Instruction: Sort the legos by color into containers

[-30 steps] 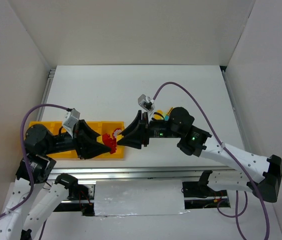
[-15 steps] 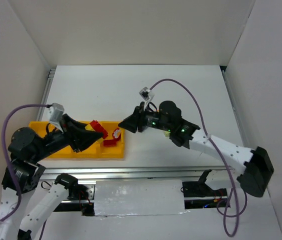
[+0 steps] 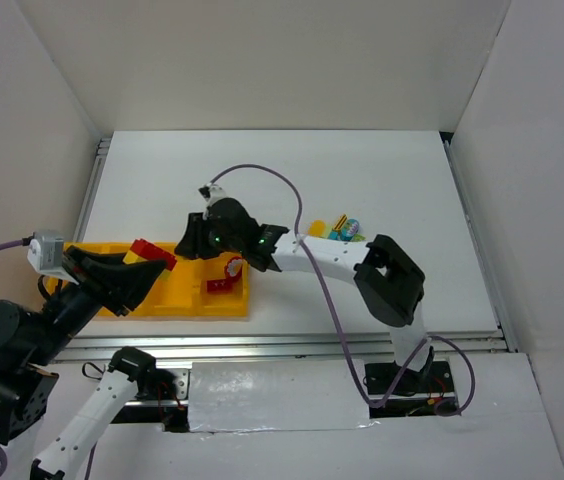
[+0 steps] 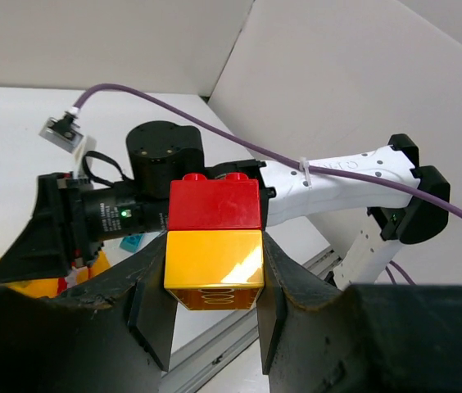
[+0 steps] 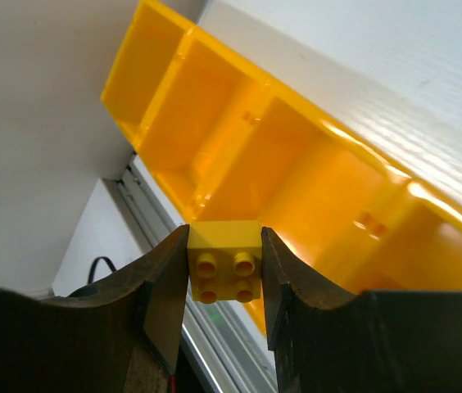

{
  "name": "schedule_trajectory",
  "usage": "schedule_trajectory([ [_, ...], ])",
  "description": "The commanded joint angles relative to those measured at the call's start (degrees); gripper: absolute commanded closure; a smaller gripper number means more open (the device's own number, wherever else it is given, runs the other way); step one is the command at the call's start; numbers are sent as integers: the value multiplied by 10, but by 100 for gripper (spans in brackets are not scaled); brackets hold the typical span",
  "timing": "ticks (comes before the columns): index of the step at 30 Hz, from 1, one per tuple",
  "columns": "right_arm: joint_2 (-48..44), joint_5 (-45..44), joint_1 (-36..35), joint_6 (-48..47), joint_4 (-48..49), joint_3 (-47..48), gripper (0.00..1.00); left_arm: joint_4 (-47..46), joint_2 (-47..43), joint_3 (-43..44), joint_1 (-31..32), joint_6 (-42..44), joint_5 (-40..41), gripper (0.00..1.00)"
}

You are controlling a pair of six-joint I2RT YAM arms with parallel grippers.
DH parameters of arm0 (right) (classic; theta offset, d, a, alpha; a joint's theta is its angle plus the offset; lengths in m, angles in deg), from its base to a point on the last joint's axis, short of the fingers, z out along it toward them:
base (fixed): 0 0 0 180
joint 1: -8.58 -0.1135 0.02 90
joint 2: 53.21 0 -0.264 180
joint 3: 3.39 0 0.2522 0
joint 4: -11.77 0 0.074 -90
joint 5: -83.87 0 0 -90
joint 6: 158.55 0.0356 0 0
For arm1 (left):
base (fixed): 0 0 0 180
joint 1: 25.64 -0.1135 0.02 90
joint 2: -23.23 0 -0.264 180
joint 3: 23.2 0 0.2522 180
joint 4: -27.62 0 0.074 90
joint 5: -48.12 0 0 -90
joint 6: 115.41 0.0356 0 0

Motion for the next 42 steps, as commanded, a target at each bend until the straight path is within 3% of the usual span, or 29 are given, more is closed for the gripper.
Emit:
schedule_trajectory([
  [1,42,-33,-18,25,-13,74,100,14,6,12,0,16,13,100],
  [5,85,-24,-22,20,-40,121,90,24,1,5,0,21,14,100],
  [7,102,-17,-23,14,-47,143,79,35,0,8,0,28,26,100],
  [8,105,-15,-22,13,-47,146,69,38,1,14,0,29,29,100],
  [9,108,-15,-22,10,-47,150,45,42,1,17,0,32,34,100],
  [12,99,-9,-23,1,-47,150,30,50,2,24,-1,37,30,100],
  [24,-20,37,-5,-56,-68,103,19,31,4,23,0,28,-4,100],
  [27,-73,68,23,-44,-32,16,19,23,7,20,0,29,-29,100],
  [28,-91,98,52,-36,20,-16,19,17,8,12,0,30,-38,100],
  [30,-145,238,82,-15,101,-119,18,-6,13,0,-1,34,-101,100],
  [32,-207,344,105,-11,202,-201,10,-29,20,-19,0,33,-187,100],
  [35,-297,389,97,-49,211,-262,7,-98,30,-53,-1,14,-291,100],
  [42,-505,398,91,-61,279,-380,7,-235,32,-123,-1,-42,-415,100],
])
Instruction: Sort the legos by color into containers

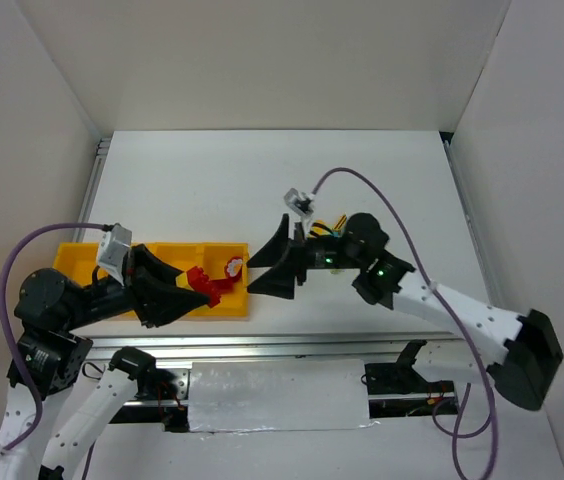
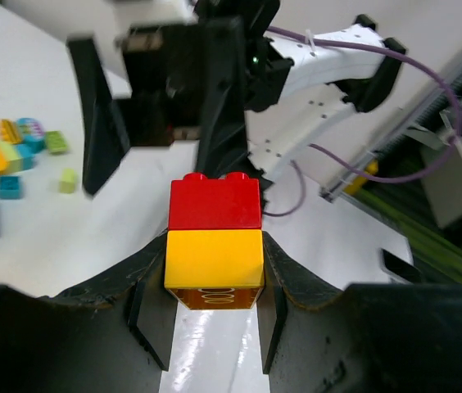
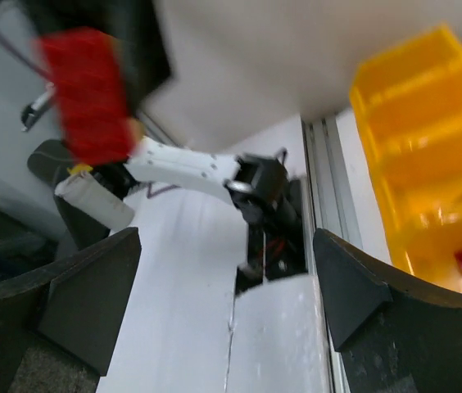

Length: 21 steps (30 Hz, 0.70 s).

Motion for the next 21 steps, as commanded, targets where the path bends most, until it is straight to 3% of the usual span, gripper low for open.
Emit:
schedule_trajectory([
  [1,-100,29,-3,-22,87,-19,7,-137,-2,-22,-1,-41,-111,100],
  [8,-150,-114,-76,-82,-6,23,9,-195,9,-70,-1,-72,-155,100],
  [13,-89,-172,-117,-104,-56,90,11,-221,12,-78,0,-78,-171,100],
  [21,-22,-207,-167,-117,-78,161,20,-178,13,-70,0,-48,-169,100],
])
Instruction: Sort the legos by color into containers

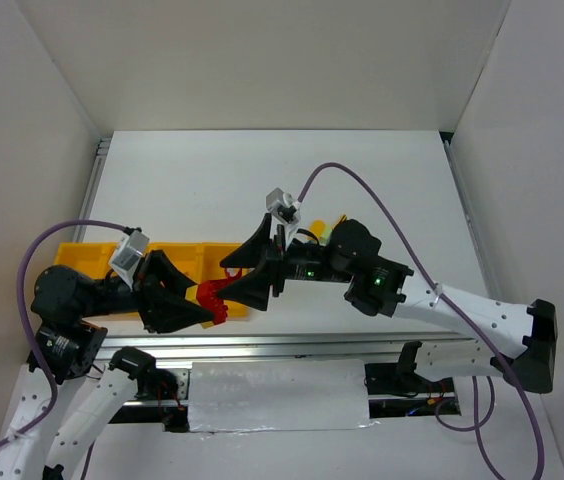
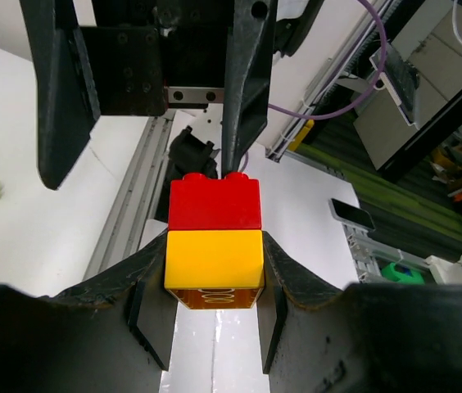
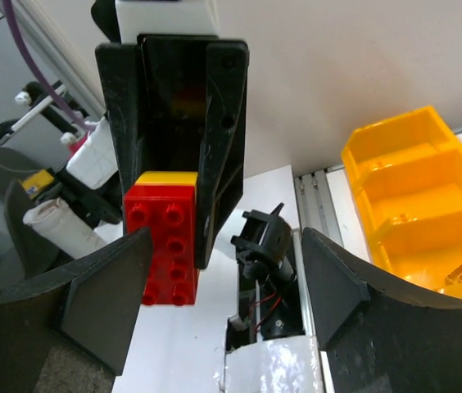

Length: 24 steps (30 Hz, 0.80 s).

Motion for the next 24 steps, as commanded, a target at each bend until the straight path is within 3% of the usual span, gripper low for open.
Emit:
schedule_trajectory([
  [1,11,-24,-20,-20,-9,52,21,-12,1,10,0,21,-15,100],
  [18,40,34,-43,-10,30,50,24,9,-9,16,0,36,-11,100],
  [24,63,35,-53,-18,17,70,35,16,-7,18,0,38,-9,100],
])
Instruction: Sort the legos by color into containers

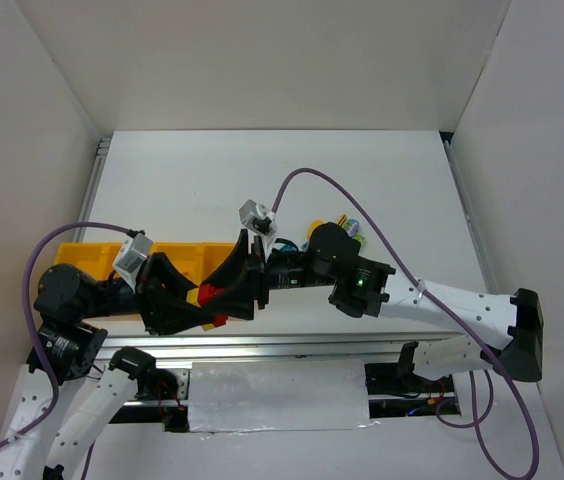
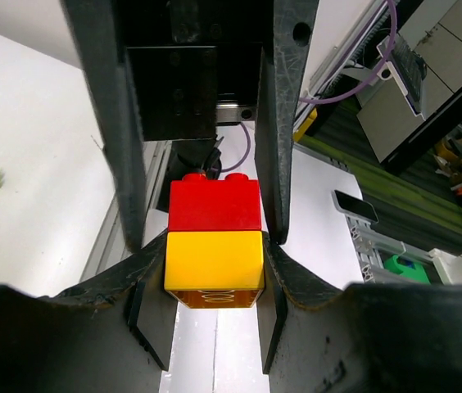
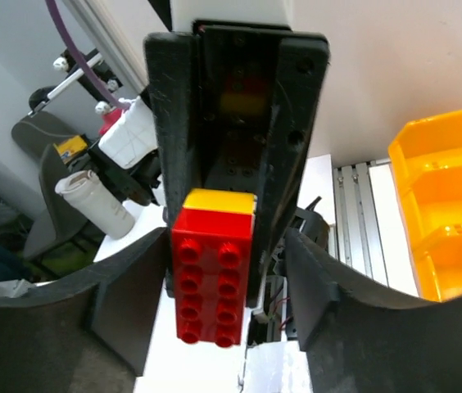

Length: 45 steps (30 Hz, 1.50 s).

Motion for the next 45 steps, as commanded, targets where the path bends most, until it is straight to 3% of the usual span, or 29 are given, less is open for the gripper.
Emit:
schedule_trajectory([
  [1,8,2,-8,-10,14,28,39,-21,-3,19,0,11,-1,100],
  [2,8,2,-8,-11,14,28,54,-20,-4,19,0,11,-1,100],
  [4,6,-8,-8,-15,9,28,100,-12,-4,21,0,17,0,100],
  [13,-47,42,32,-52,29,-47,100,76,-11,57,0,85,-3,100],
  [16,-59,15,44,-56,24,-65,100,94,-10,63,0,103,8,100],
  [22,-75,-56,113,-6,39,-117,100,214,5,95,0,167,101,100],
  [26,-53,-76,146,23,58,-133,100,238,13,92,0,175,168,100],
  [34,144,-209,146,43,-13,-21,100,332,12,142,0,119,563,100],
  [40,285,-230,139,57,-33,57,97,389,2,175,0,75,738,100],
  [43,314,-219,138,58,-37,84,84,419,10,173,0,42,791,100],
  [45,326,-216,138,60,-39,92,63,424,12,169,0,29,831,100],
])
